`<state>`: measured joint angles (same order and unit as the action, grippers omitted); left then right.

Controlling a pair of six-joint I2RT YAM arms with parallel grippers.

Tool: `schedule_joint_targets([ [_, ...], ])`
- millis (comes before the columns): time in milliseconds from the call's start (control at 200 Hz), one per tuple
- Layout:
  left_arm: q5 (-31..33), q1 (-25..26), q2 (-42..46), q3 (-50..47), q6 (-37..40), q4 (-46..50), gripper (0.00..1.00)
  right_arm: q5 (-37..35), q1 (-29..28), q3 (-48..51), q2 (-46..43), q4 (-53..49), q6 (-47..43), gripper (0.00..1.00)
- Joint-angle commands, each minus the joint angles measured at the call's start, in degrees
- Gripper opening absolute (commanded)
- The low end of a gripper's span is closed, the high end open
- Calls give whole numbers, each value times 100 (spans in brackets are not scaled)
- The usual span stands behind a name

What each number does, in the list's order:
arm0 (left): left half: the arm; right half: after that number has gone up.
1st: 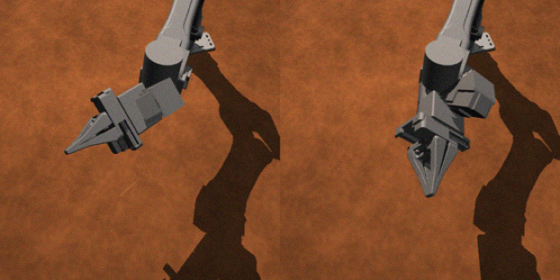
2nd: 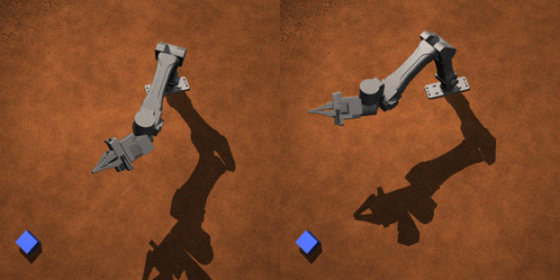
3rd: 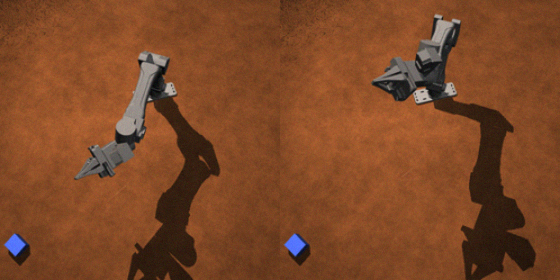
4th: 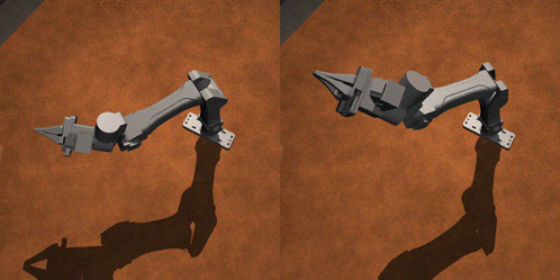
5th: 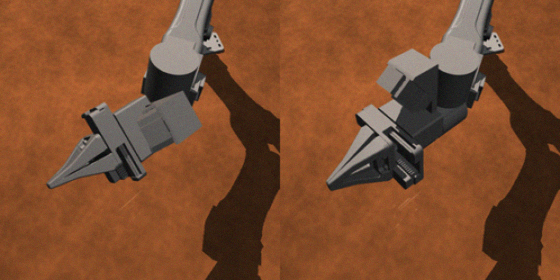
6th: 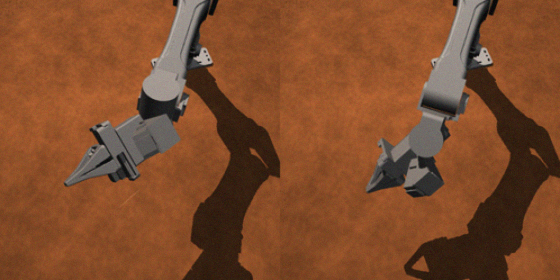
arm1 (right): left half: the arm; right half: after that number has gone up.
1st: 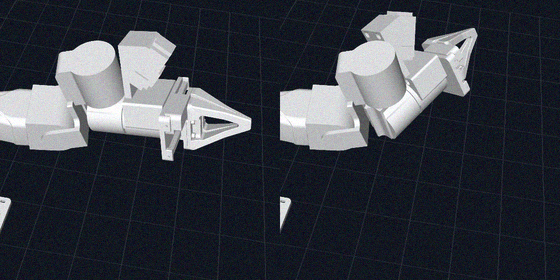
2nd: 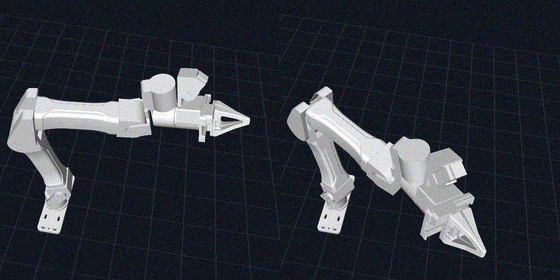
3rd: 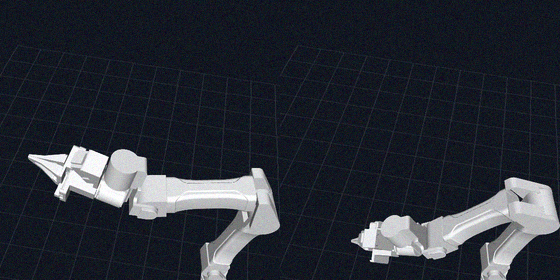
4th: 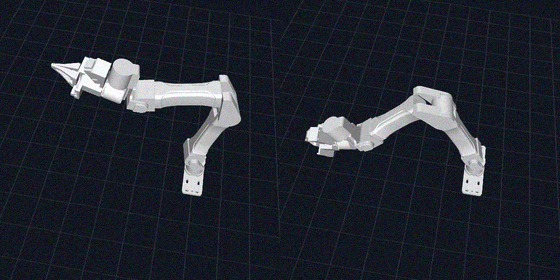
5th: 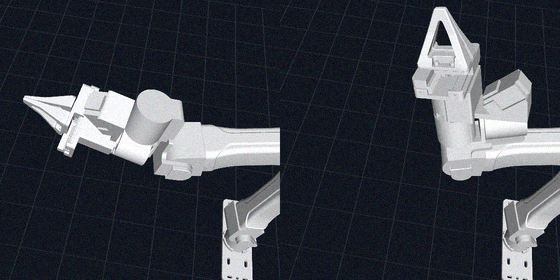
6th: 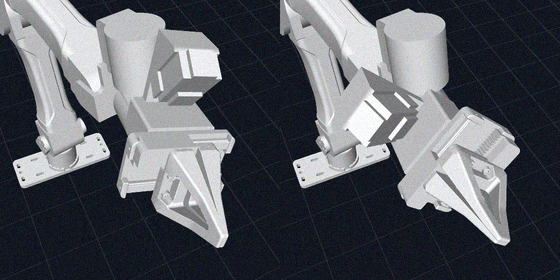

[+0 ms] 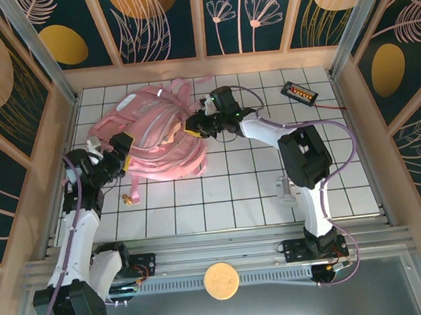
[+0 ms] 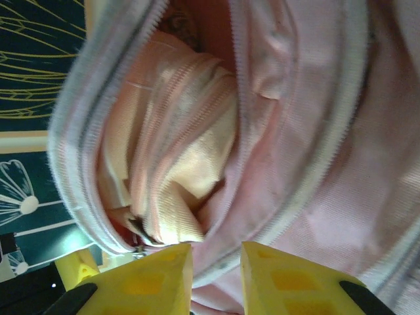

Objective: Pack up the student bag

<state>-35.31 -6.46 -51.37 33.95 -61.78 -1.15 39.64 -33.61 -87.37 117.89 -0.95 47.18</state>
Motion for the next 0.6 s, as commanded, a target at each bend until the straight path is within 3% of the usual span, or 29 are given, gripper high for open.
schedule_joint_targets([
  [0, 310, -22, -879, 589, 971, 302, 99, 228, -58, -164, 176, 357, 199, 27],
  [220, 1039, -44, -3484, 2566, 2742, 149, 99, 385, -149, -541, 589, 333, 401, 25],
  [430, 969, -66, -4994, 3627, 3751, 275, 99, 491, -299, -1036, 1040, 329, 539, 23],
  [596, 318, 1, -5535, 3587, 4097, 142, 99, 527, -385, -1341, 1342, 447, 685, 20],
])
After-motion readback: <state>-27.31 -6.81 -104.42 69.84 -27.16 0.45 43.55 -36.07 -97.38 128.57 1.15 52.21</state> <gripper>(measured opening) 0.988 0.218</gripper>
